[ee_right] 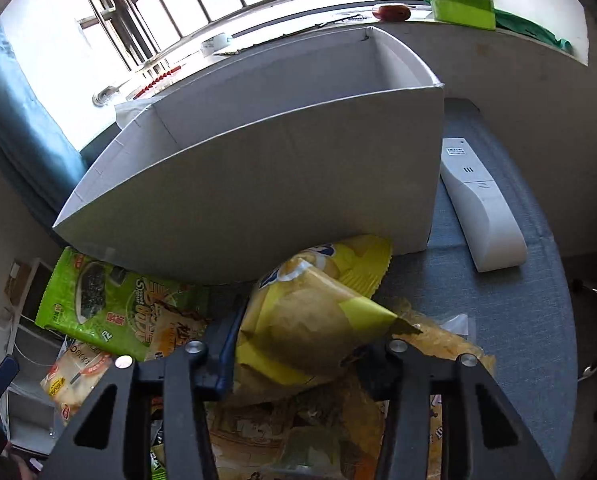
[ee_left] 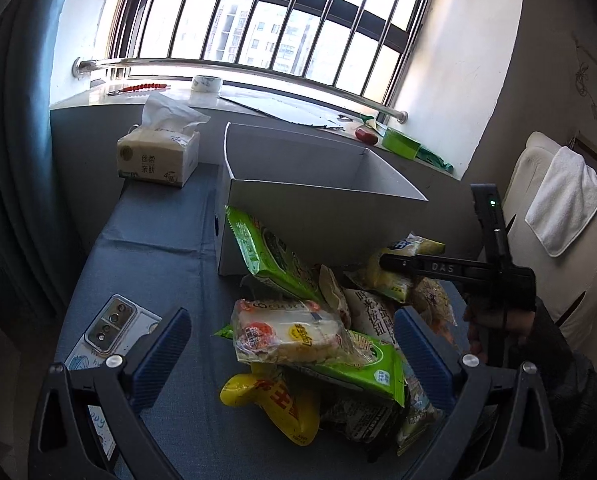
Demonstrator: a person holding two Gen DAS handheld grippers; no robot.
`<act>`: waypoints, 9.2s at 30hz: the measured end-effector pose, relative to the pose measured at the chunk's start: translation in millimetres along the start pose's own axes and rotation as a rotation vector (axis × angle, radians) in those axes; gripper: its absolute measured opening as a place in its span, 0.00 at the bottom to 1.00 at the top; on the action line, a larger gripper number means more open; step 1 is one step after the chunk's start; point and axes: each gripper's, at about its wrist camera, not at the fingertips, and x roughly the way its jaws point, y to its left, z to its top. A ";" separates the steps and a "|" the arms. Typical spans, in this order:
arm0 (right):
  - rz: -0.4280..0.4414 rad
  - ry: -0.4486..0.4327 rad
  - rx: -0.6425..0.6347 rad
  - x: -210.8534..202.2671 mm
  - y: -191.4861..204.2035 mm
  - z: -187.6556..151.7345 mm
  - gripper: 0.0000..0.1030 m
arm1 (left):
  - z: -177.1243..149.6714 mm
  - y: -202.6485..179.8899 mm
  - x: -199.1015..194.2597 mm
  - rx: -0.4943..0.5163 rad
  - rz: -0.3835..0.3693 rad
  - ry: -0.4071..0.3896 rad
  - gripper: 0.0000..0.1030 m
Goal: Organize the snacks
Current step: 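Grasp the yellow chip bag with the right gripper while the left grasps a green strip packet, then drop the yellow chip bag into the box with the right gripper while the left drops the green packet, then grasp the green seaweed snack bag with the right gripper while the left grasps a round bread packet, then drop the seaweed bag into the box with the right gripper while the left drops the bread packet, then move both tools back over the remaining snacks, then grasp the round yellow cracker packet with the right gripper while the left grasps a small jelly cup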
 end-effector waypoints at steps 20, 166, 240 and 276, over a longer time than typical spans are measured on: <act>0.167 -0.276 0.077 -152.9 -24.7 -52.2 0.47 | 49.2 16.7 114.6 -0.133 -0.016 0.334 0.20; -0.081 -0.140 -0.136 -24.2 32.1 137.3 0.70 | 197.2 -14.1 136.9 0.018 0.009 0.009 0.78; 0.052 0.135 -0.625 2.1 -40.1 -29.0 0.92 | -24.1 -18.7 -12.6 0.028 -0.089 0.037 1.00; 0.081 -0.241 -0.212 -139.2 -25.9 -111.1 0.78 | 24.7 17.4 143.4 -0.017 0.058 0.284 0.37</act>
